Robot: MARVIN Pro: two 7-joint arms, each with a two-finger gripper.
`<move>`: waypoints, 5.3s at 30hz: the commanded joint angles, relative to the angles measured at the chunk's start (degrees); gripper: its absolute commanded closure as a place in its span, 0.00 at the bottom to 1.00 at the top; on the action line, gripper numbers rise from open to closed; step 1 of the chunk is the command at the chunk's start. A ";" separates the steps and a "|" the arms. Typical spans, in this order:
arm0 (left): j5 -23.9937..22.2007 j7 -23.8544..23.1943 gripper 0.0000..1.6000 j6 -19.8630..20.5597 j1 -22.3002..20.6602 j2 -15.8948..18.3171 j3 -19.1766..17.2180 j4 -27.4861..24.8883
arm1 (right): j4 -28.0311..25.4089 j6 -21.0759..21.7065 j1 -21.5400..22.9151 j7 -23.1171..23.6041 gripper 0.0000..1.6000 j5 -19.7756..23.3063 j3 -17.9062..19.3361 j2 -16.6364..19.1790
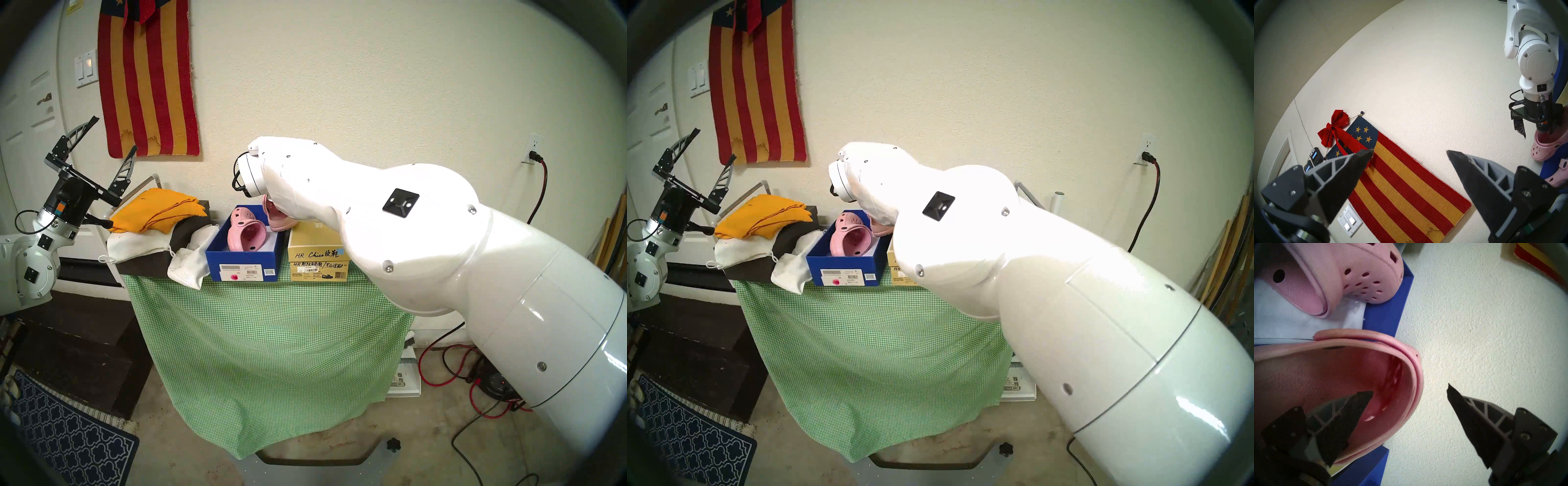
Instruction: Take shoe out of the box
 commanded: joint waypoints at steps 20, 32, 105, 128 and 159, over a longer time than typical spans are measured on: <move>0.10 -0.10 0.00 -0.06 -0.07 0.00 -0.05 0.10 | 3.44 -3.54 -1.26 -3.79 1.00 -1.62 0.36 0.01; 0.10 -0.12 0.00 -0.05 -0.11 0.02 -0.03 0.10 | 1.92 6.93 3.76 1.73 1.00 -2.77 0.37 0.01; 0.10 -0.22 0.00 -0.01 -0.27 0.11 0.05 0.08 | -51.76 32.70 23.27 18.20 0.00 6.27 8.28 30.10; 0.07 -0.23 0.00 0.03 -0.32 0.13 0.08 0.06 | -69.47 32.70 33.24 8.44 0.00 7.36 7.57 39.83; 1.36 -1.33 0.00 -0.11 -0.58 -1.03 -0.53 -0.17 | -81.19 32.70 51.19 6.09 0.00 3.47 -3.21 50.12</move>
